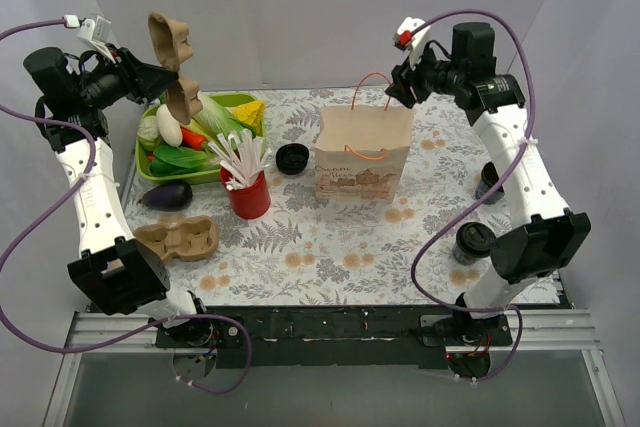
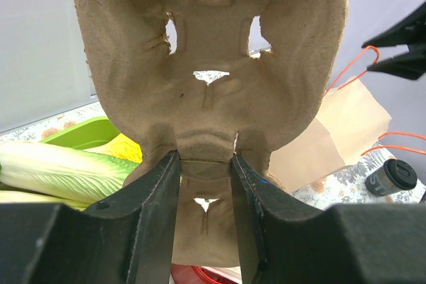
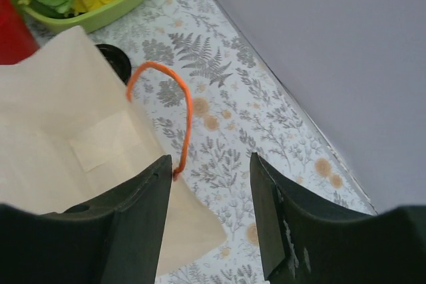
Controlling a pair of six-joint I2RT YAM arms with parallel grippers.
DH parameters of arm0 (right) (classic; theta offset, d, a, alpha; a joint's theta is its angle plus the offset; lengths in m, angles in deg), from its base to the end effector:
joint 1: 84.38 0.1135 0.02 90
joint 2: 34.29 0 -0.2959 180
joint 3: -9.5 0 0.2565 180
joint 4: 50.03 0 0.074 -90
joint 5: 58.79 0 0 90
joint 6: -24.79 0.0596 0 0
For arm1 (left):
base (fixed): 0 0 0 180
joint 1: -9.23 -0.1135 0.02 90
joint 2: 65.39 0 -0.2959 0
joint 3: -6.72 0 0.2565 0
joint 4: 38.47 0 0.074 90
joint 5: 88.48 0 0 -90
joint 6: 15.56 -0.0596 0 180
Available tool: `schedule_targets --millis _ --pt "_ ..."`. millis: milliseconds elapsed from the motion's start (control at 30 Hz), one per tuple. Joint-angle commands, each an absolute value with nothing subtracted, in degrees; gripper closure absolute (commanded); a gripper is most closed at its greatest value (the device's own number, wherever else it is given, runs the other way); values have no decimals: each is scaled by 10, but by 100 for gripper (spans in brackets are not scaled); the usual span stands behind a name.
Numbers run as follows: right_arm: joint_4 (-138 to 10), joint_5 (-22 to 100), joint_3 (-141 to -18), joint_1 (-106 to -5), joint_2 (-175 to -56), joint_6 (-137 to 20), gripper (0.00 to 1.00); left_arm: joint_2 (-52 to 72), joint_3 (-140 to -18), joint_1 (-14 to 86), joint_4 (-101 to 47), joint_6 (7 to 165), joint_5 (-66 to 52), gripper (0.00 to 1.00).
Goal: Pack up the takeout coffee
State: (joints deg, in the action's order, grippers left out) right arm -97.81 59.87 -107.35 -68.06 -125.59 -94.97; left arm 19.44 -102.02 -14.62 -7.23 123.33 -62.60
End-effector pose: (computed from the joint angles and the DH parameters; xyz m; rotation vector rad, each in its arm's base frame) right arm 0.3519 0.1328 0.4722 -1.0411 1.6170 0.3319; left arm 0.3208 0.0832 0.4994 -0.2340 1.7729 -1.2564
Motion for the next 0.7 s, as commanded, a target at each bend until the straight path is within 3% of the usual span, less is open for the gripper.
schedule_targets --millis 0,200,667 --pt "-973 629 -1173 -717 -1315 -968 42 159 -1016 -144 -80 1230 -638 100" --pt "-1090 717 -1245 -741 -1382 -1028 40 155 -1014 -145 -81 1230 -640 100" --pt "-1152 755 -1212 -748 -1394 -1084 40 145 -1007 -145 -82 1232 -636 100"
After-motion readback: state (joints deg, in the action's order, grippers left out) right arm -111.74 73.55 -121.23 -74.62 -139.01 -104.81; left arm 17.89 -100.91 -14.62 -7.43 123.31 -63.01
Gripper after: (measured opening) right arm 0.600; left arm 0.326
